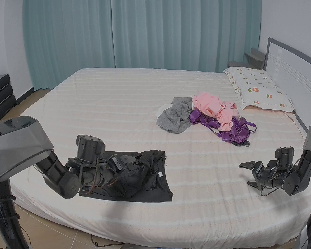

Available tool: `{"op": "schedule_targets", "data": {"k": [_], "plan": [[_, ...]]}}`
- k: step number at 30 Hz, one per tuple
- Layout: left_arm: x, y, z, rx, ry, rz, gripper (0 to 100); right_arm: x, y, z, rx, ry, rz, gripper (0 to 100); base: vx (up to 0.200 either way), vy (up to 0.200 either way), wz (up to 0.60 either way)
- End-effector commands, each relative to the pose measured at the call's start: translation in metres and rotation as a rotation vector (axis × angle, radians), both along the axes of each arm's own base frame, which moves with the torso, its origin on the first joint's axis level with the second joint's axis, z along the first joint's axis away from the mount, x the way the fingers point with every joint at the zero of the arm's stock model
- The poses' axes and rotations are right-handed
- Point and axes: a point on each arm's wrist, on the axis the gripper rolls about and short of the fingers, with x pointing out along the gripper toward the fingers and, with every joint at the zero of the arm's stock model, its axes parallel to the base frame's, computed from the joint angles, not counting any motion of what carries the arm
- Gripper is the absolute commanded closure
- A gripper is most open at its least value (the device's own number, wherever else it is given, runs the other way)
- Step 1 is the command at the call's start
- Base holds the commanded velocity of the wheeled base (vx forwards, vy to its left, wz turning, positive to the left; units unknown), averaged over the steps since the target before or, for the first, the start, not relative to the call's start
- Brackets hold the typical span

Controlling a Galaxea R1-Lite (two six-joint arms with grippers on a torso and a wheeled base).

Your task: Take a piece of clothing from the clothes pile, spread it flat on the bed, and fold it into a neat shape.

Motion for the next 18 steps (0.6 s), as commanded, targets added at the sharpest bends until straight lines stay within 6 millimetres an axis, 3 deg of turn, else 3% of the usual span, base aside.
{"op": "schedule_targets", "data": {"k": [1,7,12,18], "plan": [[-0.0166,0.0401,-0.0052,-0.095,0.027,0.072,0,-0.0015,0.0027,-0.0001,0.0,0.0,0.009,0,0.0,0.0,0.0],[-0.0172,0.0484,-0.0093,-0.093,0.042,0.096,0,-0.0034,0.0028,0.0017,0.0,-0.002,0.009,0,0.0,0.0,0.0],[-0.0182,0.0486,-0.0086,-0.095,0.044,0.095,0,-0.0033,0.0028,0.0027,0.0,-0.006,0.009,0,-0.2,0.0,0.0],[-0.0179,0.049,-0.0077,-0.102,0.042,0.101,0,-0.0037,0.0032,0.003,0.0,-0.006,0.011,0,0.0,0.0,0.0]]}}
